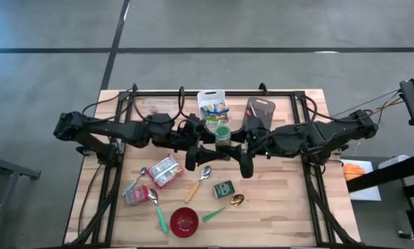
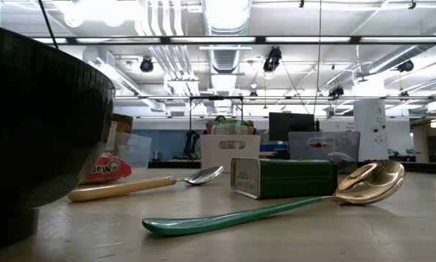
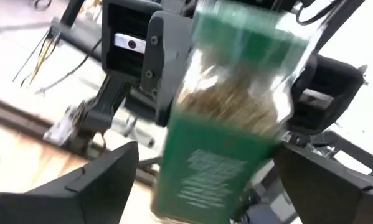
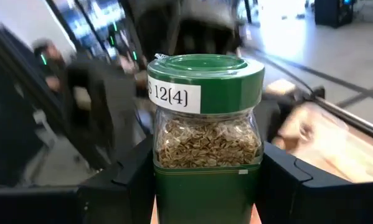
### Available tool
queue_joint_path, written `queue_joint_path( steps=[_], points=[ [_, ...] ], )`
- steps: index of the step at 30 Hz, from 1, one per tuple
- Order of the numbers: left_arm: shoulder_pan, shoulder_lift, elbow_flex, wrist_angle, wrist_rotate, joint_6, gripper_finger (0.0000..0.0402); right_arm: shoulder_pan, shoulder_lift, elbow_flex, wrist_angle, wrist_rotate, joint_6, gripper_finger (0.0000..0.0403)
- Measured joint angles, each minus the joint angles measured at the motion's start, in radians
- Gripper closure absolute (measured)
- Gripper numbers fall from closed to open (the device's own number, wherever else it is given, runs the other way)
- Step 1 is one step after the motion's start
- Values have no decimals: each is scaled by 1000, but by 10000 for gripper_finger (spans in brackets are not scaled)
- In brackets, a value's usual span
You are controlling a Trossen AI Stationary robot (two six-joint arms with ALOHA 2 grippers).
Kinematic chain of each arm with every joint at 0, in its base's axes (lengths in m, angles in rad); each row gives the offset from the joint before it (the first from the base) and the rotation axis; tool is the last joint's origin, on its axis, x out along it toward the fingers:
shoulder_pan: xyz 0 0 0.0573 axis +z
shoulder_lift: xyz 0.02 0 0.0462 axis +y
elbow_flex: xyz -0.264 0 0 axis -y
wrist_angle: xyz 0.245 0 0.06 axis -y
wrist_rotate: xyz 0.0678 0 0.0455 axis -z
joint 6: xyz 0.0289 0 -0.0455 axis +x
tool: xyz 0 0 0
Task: Pick & Place Food Item
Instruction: Put the green seasoning bottle into the transparent bin
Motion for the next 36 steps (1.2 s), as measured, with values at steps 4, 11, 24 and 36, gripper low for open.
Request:
queue_joint_path(
  steps=[4, 11, 24, 36],
  points=[
    [4, -35, 40, -180, -3, -85, 19, 1, 1, -1, -118, -21, 1, 210],
    [24, -43, 127, -486, -8, -295, 17, -1, 24, -1, -325, -87, 3, 210],
    [47, -22, 126, -609, 27, -473, 16, -39, 122, -1, -376, -144, 56, 210],
    [60, 56, 122, -654, 52, -530, 16, -72, 159, -5, -390, -221, 57, 210]
  ],
)
